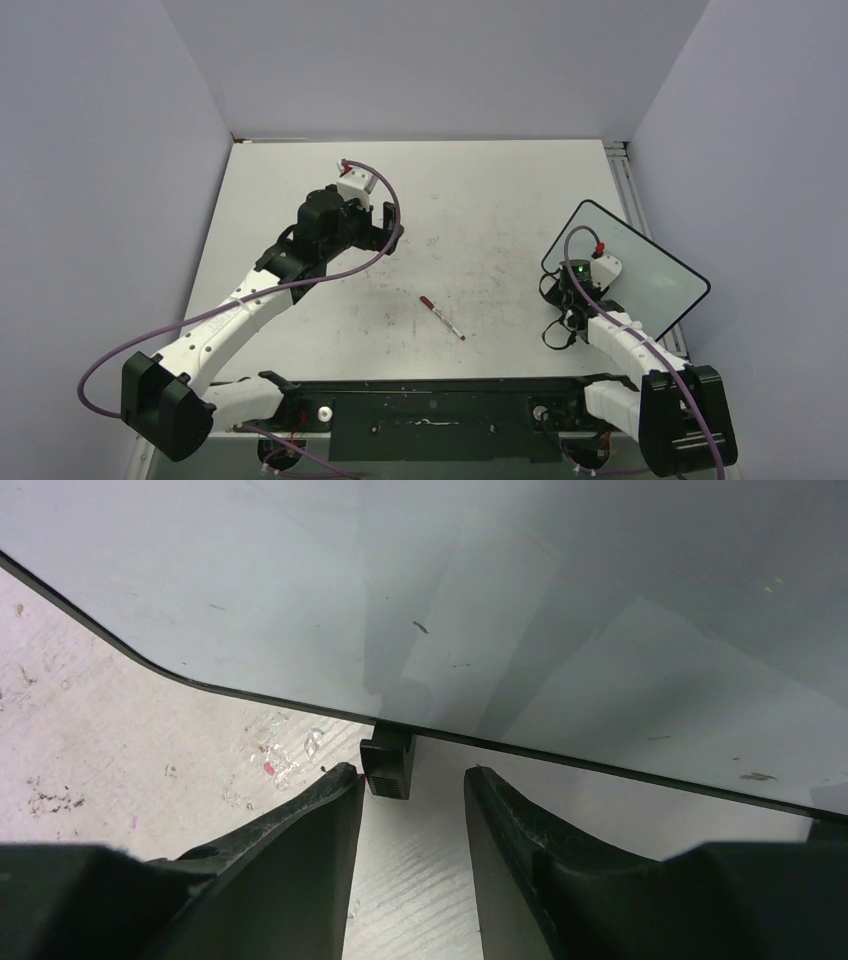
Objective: Write a sentence on the whiteboard
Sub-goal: Move the whiteboard to the center of the board.
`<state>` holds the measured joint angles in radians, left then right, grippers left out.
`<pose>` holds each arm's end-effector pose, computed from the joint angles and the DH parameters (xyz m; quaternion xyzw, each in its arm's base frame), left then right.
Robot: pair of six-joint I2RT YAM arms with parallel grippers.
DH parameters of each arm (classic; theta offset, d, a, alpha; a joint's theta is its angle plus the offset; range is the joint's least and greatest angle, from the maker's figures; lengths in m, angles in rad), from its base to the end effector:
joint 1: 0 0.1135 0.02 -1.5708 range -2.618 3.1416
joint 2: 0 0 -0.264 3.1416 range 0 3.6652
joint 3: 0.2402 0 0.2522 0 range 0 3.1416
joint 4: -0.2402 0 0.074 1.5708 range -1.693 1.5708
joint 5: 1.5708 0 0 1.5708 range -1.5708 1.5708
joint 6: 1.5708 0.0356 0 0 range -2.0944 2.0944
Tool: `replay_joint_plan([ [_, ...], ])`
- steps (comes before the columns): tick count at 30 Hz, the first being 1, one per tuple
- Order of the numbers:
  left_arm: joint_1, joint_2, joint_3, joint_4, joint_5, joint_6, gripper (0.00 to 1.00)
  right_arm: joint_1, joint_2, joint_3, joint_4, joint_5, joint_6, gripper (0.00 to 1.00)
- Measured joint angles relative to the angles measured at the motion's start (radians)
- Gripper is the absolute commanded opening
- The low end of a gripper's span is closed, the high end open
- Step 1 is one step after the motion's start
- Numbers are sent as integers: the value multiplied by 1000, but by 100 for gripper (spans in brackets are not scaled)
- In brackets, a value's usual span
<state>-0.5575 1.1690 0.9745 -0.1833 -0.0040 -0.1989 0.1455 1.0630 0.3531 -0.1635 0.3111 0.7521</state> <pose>0.2297 -0.1430 0.3276 0.1464 0.8142 -0.2059 0.5227 0.1854 0.0162 0.1473 0.3278 0.8703 0.0153 0.3673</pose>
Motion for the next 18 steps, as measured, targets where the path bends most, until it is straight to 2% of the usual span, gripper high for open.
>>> replay_joint_plan([
  [11, -8, 11, 0, -1, 32, -3, 96, 0, 48, 16, 40, 3, -11, 36],
  [18, -17, 32, 1, -10, 47, -3, 96, 0, 98, 33, 58, 5, -18, 22],
])
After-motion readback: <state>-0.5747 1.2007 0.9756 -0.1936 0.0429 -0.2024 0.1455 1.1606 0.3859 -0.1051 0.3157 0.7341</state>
